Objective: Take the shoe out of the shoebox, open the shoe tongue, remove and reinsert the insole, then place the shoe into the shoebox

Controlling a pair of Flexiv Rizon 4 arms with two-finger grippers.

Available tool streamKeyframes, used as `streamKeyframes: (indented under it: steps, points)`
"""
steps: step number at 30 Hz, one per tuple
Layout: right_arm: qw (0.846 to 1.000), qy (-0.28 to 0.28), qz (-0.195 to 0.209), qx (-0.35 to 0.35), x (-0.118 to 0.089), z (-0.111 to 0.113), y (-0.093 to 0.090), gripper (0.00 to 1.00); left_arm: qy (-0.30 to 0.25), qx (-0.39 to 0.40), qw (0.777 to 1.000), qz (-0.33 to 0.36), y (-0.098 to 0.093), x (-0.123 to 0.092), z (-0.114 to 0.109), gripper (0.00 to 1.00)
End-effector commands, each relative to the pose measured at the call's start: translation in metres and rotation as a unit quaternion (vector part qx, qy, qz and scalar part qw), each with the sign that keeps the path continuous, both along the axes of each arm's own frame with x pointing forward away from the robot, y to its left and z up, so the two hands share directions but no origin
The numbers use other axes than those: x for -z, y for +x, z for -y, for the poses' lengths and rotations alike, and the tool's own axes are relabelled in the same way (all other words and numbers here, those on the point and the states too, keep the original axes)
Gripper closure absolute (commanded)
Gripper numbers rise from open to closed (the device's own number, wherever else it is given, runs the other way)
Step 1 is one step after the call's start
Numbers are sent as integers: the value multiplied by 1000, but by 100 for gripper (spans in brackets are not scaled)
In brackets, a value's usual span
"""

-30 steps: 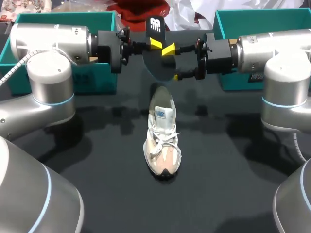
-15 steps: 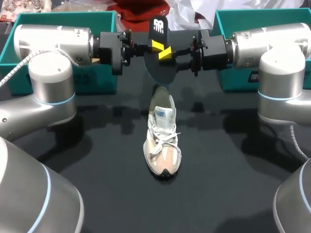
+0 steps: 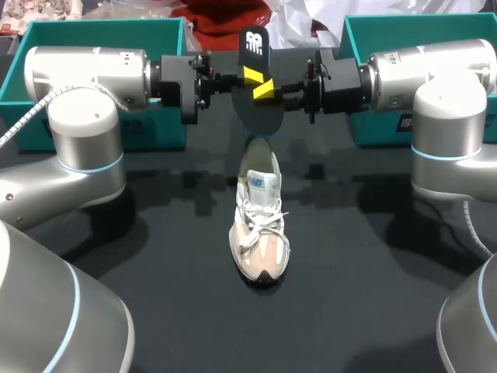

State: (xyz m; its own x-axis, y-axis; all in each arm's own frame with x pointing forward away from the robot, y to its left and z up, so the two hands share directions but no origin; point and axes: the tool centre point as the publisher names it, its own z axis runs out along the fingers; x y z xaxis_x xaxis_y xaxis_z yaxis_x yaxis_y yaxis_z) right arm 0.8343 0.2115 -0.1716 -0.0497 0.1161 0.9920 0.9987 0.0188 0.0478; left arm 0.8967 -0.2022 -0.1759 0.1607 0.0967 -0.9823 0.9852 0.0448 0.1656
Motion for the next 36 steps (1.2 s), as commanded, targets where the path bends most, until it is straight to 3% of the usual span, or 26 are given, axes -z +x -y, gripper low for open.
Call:
streamKeyframes:
  steps: [1, 2, 9, 11, 12, 13, 21, 36]
  points:
    - [1000, 0, 0, 4, 1, -2, -2, 96, -1, -3, 1000, 2, -2, 2, 3, 100]
    - [1000, 0, 0, 4, 1, -2, -2, 100, -1, -3, 1000, 2, -3, 2, 3, 100]
    - [1000, 2, -3, 10, 3, -3, -4, 100, -2, 2, 1000, -5, -7, 2, 1, 100]
    - [1000, 2, -4, 12, 4, -2, -4, 100, 0, 2, 1000, -15, -10, -1, -5, 50]
    - [1000, 1, -4, 14, 4, -1, -5, 100, 9, -4, 1000, -18, -11, -3, -8, 5]
    - [1000, 2, -4, 15, 4, 0, -5, 100, 19, -11, 1000, -23, -12, -4, -13, 0]
    - [1000, -1, -3, 19, 7, 9, -4, 100, 103, -1, 984, -145, -22, -12, -69, 0]
    - [999, -1, -15, 30, 10, 10, -2, 100, 103, -1, 984, -145, -22, -12, -69, 0]
